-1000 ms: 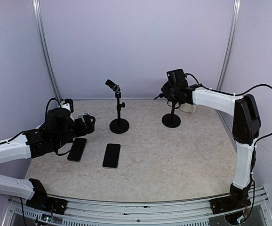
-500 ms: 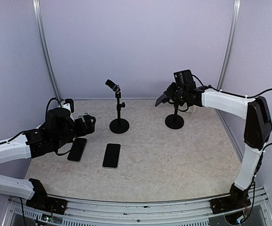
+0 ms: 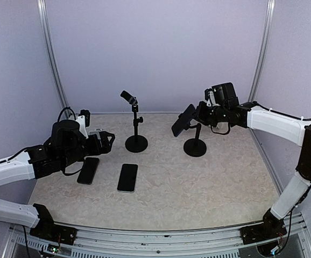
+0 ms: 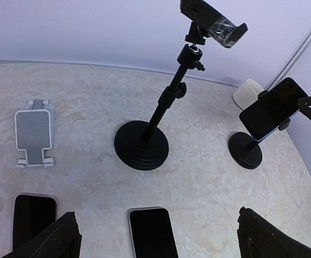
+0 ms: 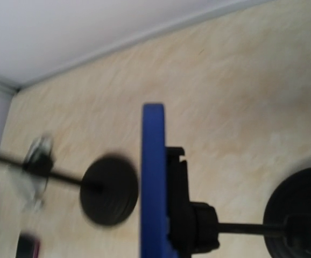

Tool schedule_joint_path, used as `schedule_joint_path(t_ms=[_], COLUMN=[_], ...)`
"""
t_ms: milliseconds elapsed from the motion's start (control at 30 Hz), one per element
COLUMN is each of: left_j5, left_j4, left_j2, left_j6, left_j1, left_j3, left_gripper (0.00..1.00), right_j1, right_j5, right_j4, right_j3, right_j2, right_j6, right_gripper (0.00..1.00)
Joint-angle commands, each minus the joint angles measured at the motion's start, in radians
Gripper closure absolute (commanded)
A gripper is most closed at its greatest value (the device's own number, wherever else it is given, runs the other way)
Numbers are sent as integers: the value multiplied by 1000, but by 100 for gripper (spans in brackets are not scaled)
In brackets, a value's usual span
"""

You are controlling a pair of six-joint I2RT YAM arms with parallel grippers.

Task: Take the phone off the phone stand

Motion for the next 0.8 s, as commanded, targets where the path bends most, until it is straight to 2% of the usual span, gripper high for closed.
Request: schedule_joint_path(t_ms=[0,233,400,767], left_j5=[58,75,79,116], left_j4=[21,29,42,110], left_j2=[12,65,110,263], left_j6=[52,94,112,108], left_j1=[-19,-80,-130,-231], left_j3=[43,78,106,153], left_gripper=[1,1,1,1], right_j1=[-17,-19,-19,-19], right_j5=[-216,-473,-609,-728], right_j4=[142,136,133,42], right_j3=[-34,-89,-114,-107], right_j2=[-122,-184,-196,-208], right_j6=[-133,-282,-315,-360], right_gripper=[100,100,100,100])
